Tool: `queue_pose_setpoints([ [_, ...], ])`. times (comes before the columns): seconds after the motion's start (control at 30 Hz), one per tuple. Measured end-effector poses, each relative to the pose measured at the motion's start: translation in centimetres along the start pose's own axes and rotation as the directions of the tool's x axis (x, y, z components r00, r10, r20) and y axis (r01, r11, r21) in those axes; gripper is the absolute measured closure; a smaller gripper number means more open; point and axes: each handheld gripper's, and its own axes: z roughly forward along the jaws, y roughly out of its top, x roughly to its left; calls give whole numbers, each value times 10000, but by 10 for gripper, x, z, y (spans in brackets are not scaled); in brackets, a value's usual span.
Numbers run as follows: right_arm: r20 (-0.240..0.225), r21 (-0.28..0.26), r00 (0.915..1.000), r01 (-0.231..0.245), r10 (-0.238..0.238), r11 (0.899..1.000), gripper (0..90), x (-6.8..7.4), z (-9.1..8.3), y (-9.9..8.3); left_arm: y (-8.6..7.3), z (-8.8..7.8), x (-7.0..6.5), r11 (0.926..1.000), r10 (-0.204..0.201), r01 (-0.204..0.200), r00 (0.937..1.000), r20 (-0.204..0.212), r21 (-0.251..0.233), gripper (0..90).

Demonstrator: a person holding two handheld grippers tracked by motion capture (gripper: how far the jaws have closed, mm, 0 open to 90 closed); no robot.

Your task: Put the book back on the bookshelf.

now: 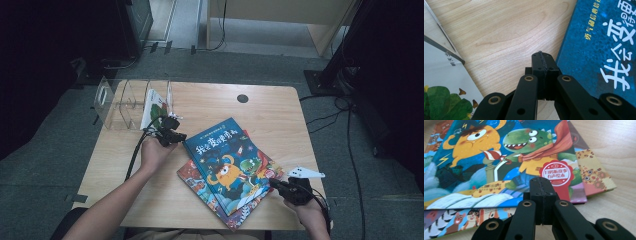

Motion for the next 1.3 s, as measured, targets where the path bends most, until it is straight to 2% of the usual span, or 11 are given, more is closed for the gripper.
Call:
queue_pose_setpoints([
  [0.23, 25, 485, 10000, -19, 18, 9988, 900, 1, -3, -6, 0, 0, 0, 10000, -90, 90, 10000, 35, 17, 900],
  [0.37, 286, 197, 9996, -65, 59, 9998, 900, 0, -3, -3, -4, 1, -2, 9997, -19, 16, 9999, 152, 240, 900],
  [0.47, 437, 235, 9984, -368, 358, 9990, 900, -5, -1, -4, -10, 2, -6, 9994, -32, 22, 9996, 293, 341, 900],
  [0.7, 858, 144, 9961, -232, 219, 9996, 900, -10, 3, 0, -17, -6, -11, 9991, -74, 49, 9983, 580, 432, 900],
  [0.83, 865, 21, 9956, -352, 349, 9994, 900, -13, 6, 2, -21, -9, -12, 9988, -77, 46, 9979, 645, 485, 900],
  [0.87, 968, -5, 9950, -251, 250, 9997, 900, -14, 8, 4, -22, -10, -12, 9986, -99, 64, 9978, 654, 528, 900],
  [1.3, 1201, -132, 9925, -191, 205, 9997, 900, -22, 23, 21, -36, -21, -10, 9985, -492, 471, 9950, 870, 266, 900],
])
